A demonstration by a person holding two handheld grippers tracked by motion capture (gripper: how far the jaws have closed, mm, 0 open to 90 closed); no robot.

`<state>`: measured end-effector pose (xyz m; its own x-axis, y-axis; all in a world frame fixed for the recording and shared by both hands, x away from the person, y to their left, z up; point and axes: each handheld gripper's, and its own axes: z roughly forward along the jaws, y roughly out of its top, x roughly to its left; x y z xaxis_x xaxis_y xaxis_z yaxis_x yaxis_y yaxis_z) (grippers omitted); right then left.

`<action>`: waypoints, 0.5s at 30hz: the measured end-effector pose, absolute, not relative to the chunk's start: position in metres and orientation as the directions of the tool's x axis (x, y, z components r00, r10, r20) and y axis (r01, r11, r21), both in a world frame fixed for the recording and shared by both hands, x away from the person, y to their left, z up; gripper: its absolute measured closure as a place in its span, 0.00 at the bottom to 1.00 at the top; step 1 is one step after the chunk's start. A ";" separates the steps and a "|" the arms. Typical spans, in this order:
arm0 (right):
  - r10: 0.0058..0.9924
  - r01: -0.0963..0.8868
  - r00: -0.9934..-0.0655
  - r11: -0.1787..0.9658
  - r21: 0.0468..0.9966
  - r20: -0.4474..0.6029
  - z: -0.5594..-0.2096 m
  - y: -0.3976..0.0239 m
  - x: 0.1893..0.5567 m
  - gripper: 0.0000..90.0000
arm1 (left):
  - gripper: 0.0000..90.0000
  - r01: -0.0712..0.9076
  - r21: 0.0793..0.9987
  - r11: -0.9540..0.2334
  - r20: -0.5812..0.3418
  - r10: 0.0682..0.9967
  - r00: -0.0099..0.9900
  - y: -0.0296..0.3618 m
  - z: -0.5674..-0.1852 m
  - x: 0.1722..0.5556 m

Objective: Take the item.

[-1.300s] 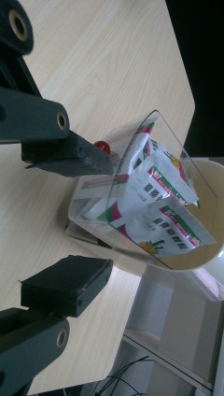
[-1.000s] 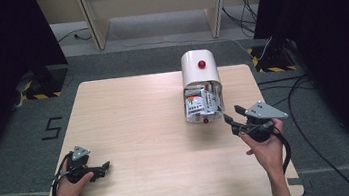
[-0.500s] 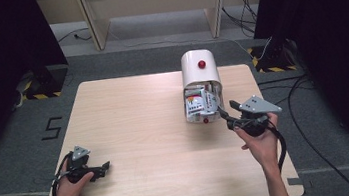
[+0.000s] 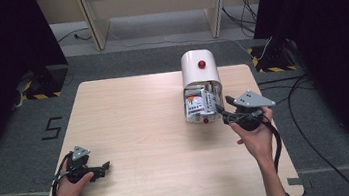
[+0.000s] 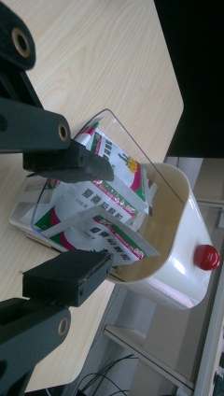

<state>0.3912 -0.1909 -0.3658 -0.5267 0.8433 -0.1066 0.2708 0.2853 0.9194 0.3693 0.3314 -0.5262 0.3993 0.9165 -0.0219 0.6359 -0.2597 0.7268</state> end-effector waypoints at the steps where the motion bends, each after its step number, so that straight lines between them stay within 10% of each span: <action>1: 0.844 0.271 -0.526 0.287 0.919 -0.108 -0.366 -0.190 0.392 0.60 | 0.00 0.636 0.727 -0.260 -0.022 0.917 0.399 0.331 -0.526 0.369; 15: 0.849 0.290 -0.513 0.308 0.906 -0.124 -0.372 -0.181 0.407 0.63 | 0.00 0.636 0.726 -0.260 -0.022 0.916 0.400 0.331 -0.526 0.369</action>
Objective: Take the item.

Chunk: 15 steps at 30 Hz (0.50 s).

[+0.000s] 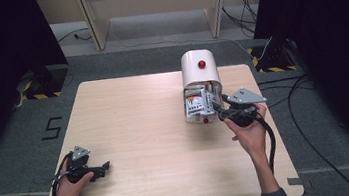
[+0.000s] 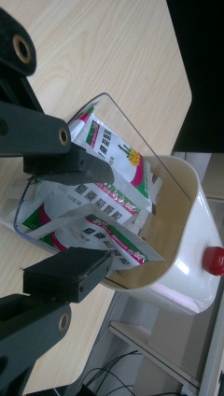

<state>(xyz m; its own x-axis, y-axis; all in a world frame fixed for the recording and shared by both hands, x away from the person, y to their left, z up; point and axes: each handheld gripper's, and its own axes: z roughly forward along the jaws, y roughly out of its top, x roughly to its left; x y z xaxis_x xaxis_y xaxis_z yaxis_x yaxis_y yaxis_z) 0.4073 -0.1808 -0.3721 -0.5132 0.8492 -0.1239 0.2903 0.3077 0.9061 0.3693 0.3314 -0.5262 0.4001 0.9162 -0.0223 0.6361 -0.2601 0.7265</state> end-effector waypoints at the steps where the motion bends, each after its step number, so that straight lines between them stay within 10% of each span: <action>1: 0.850 0.292 -0.512 0.310 0.905 -0.126 -0.372 -0.180 0.408 0.63 | 0.00 0.636 0.727 -0.260 -0.022 0.916 0.400 0.331 -0.526 0.369; 15: 0.865 0.315 -0.472 0.344 0.885 -0.168 -0.384 -0.176 0.426 0.70 | 0.00 0.636 0.725 -0.263 -0.019 0.916 0.401 0.332 -0.526 0.369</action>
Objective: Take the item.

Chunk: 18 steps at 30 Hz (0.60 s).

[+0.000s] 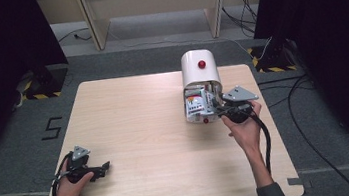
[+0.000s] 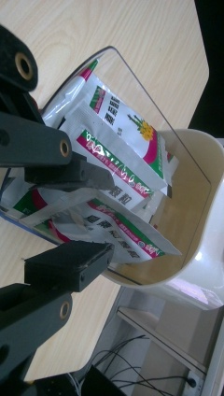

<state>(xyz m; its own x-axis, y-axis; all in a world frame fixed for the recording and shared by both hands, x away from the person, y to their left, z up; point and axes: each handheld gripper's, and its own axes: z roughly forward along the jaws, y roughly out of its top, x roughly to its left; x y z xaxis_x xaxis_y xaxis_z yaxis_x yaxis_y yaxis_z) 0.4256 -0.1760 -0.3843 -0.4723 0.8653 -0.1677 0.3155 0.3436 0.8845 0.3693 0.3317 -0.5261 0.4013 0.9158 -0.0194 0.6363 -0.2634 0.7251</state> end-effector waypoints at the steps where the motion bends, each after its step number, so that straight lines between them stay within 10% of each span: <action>1: 0.865 0.314 -0.471 0.346 0.884 -0.171 -0.384 -0.176 0.426 0.71 | 0.00 0.636 0.725 -0.263 -0.019 0.916 0.401 0.332 -0.526 0.369; 18: 0.838 0.245 -0.491 0.396 0.885 -0.239 -0.383 -0.180 0.422 0.98 | 0.00 0.637 0.725 -0.264 -0.019 0.916 0.402 0.332 -0.526 0.369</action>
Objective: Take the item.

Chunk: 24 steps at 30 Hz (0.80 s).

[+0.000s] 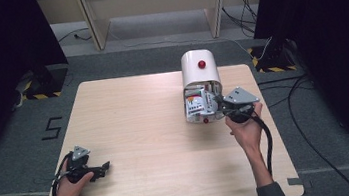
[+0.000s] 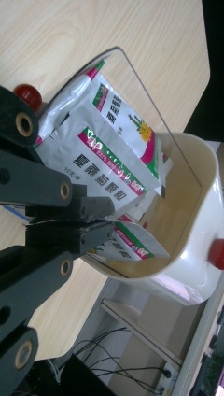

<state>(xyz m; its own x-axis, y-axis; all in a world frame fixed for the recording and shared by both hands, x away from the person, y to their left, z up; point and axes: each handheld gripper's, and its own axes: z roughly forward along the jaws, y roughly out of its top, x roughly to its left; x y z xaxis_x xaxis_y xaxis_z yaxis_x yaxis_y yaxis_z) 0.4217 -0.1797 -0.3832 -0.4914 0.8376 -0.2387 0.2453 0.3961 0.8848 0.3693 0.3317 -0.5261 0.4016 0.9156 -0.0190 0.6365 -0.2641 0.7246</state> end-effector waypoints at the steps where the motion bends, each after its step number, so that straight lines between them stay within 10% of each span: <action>1: 0.835 0.241 -0.496 0.396 0.886 -0.239 -0.382 -0.180 0.421 0.98 | 0.00 0.636 0.725 -0.264 -0.019 0.916 0.402 0.332 -0.526 0.369; 24: 0.822 0.131 -0.516 0.352 0.927 -0.239 -0.346 -0.195 0.397 0.99 | 0.00 0.636 0.727 -0.260 -0.022 0.917 0.399 0.331 -0.526 0.369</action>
<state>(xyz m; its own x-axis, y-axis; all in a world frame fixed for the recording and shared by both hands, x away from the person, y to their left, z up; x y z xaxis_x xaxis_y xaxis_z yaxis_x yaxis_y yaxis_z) 0.3971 -0.1952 -0.3462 -0.5165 0.8223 -0.2388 0.1313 0.3516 0.9269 0.3693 0.3314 -0.5262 0.3993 0.9166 -0.0218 0.6359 -0.2597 0.7268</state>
